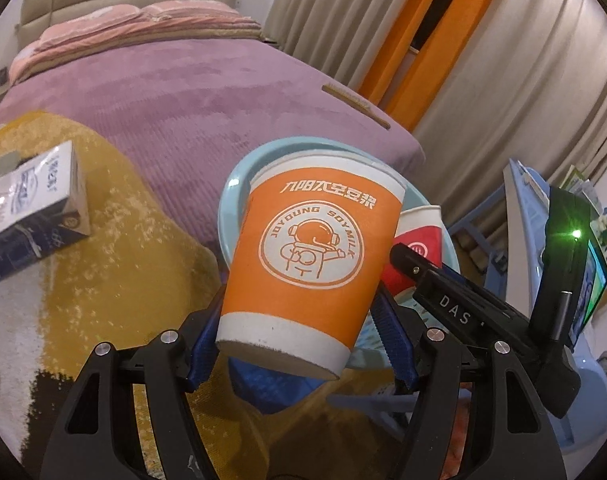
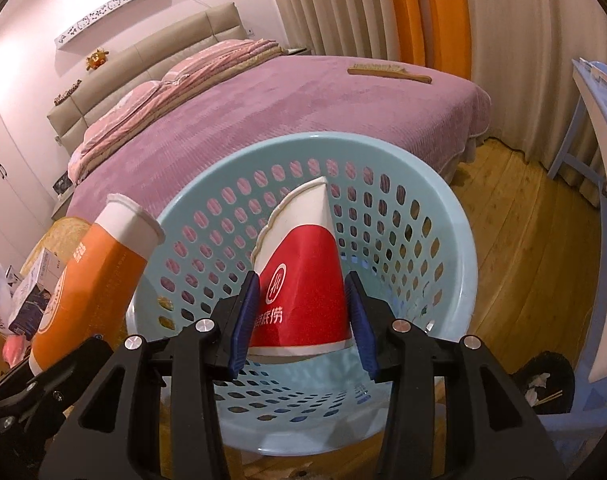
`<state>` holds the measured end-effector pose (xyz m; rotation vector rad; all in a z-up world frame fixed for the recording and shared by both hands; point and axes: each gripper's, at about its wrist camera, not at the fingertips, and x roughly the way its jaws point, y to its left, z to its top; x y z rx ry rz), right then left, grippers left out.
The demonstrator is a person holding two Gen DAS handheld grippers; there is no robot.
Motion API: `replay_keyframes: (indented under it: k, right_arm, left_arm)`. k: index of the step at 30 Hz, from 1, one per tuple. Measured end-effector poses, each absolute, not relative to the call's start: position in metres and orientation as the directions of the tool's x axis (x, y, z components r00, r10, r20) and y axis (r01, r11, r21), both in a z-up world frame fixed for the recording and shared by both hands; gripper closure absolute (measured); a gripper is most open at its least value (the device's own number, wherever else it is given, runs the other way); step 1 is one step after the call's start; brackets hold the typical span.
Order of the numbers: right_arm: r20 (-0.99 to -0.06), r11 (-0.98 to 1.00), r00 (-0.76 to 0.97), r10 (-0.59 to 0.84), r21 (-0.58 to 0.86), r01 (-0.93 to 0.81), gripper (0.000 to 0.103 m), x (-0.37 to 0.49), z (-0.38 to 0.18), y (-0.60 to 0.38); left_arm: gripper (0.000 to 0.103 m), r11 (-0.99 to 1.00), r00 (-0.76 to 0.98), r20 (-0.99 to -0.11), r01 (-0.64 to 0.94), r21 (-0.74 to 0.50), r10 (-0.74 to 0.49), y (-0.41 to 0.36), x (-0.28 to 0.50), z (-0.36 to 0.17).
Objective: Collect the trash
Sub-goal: 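Carry both cups over the blue basket and open both tools to drop them, then grasp the orange plastic bag with left tool while right tool grasps teal bag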
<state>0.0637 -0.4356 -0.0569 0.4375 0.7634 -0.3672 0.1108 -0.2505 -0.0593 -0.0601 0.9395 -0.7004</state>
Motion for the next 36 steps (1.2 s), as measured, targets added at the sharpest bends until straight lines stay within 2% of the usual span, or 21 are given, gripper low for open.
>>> replay_keyframes:
  k: [4,7,10,11,17,25,30,36]
  right_arm:
    - [-0.732,0.850,0.663,-0.156,0.242,0.468,0.062,0.065,-0.059,-0.439]
    - [-0.739,0.854,0.657,-0.151,0.237,0.463,0.061,0.065,-0.060,-0.437]
    - [-0.735,0.853,0.659,-0.160,0.232,0.467,0.043,0.061,-0.057,-0.436]
    - [-0.732,0.853,0.660,-0.169,0.227,0.470,0.042,0.059,-0.055,-0.436]
    - [-0.702,0.864,0.696,-0.150,0.249,0.437,0.041,0.042,-0.034,-0.425]
    - [-0.595,0.914,0.796,-0.108,0.256,0.315,0.041,0.004,0.024,-0.367]
    - [-0.508,0.945,0.861,-0.037,0.262,0.195,0.041,-0.023,0.061,-0.317]
    - [-0.451,0.965,0.891,0.059,0.253,0.064,0.041,-0.041,0.082,-0.259]
  left_arm:
    - [0.035,0.781,0.389,-0.727,0.534,-0.324,-0.567,-0.256,0.110,-0.057]
    - [0.028,0.778,0.389,-0.723,0.537,-0.325,-0.571,-0.255,0.108,-0.053]
    - [0.021,0.778,0.406,-0.705,0.530,-0.338,-0.582,-0.245,0.104,-0.046]
    - [0.020,0.775,0.409,-0.695,0.527,-0.349,-0.591,-0.240,0.102,-0.042]
    - [0.019,0.769,0.451,-0.646,0.522,-0.369,-0.616,-0.214,0.083,-0.013]
    - [0.019,0.782,0.529,-0.589,0.519,-0.345,-0.611,-0.161,0.035,0.037]
    - [0.019,0.800,0.582,-0.553,0.486,-0.352,-0.596,-0.114,0.002,0.060]
    - [0.019,0.841,0.659,-0.523,0.412,-0.351,-0.541,-0.050,-0.033,0.072]
